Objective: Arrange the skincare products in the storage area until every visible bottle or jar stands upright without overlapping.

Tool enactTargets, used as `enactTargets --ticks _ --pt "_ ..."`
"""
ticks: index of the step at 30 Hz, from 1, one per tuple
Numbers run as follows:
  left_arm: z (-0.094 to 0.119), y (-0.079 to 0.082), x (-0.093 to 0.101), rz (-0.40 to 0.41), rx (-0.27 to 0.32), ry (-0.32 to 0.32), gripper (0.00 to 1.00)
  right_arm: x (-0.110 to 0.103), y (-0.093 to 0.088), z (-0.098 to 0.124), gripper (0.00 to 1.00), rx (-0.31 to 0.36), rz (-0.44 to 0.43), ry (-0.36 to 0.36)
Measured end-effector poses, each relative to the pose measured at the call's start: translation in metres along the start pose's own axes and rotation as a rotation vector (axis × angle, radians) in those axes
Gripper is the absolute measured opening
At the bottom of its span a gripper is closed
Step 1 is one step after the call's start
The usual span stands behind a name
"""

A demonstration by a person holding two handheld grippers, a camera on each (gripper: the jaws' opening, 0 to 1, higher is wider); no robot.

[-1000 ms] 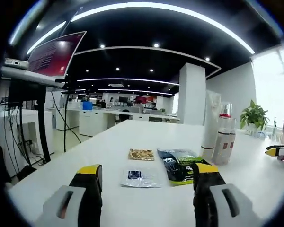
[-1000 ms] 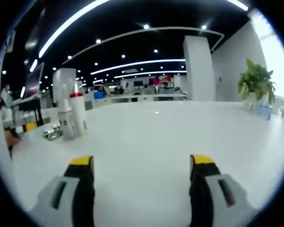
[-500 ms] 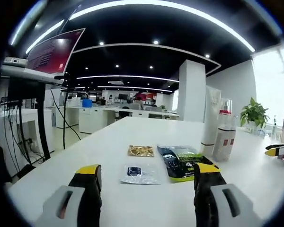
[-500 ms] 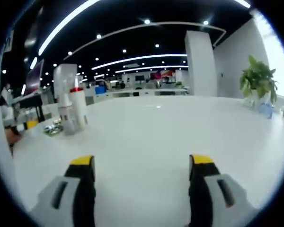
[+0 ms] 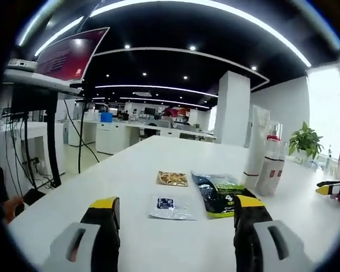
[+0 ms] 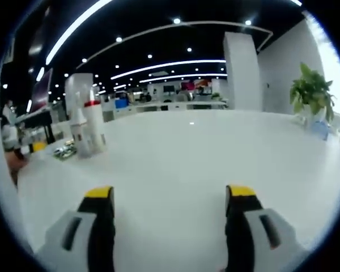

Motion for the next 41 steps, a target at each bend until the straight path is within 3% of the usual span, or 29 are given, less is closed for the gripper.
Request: enactTargets --ticks 8,20,41 --pt "-0.002 -0.004 0.008 -0.016 -0.036 -0.045 0.85 0.0 -0.005 0.0 0.77 -0.031 0.015 0.017" --pt "-0.004 -0.007 0.008 0.001 -0.071 -0.06 0.85 0.002 -0.004 -0.001 0.75 -0.053 0.006 0.004" --pt "-0.002 -0.011 0.005 -0.008 -0.054 -0.025 0.8 0.006 0.004 0.001 0.66 0.057 0.005 -0.011"
Point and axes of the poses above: the point that each gripper's makers call its tool centre point, and the gripper's own axes: z roughly backward along the fingers, x roughly to its right, y roughly out of its top, the point moved 2 cm from there along z, roughly backward along the fingers, and after that the axes turned 15 degrees about -z, right-handed, at the moved point
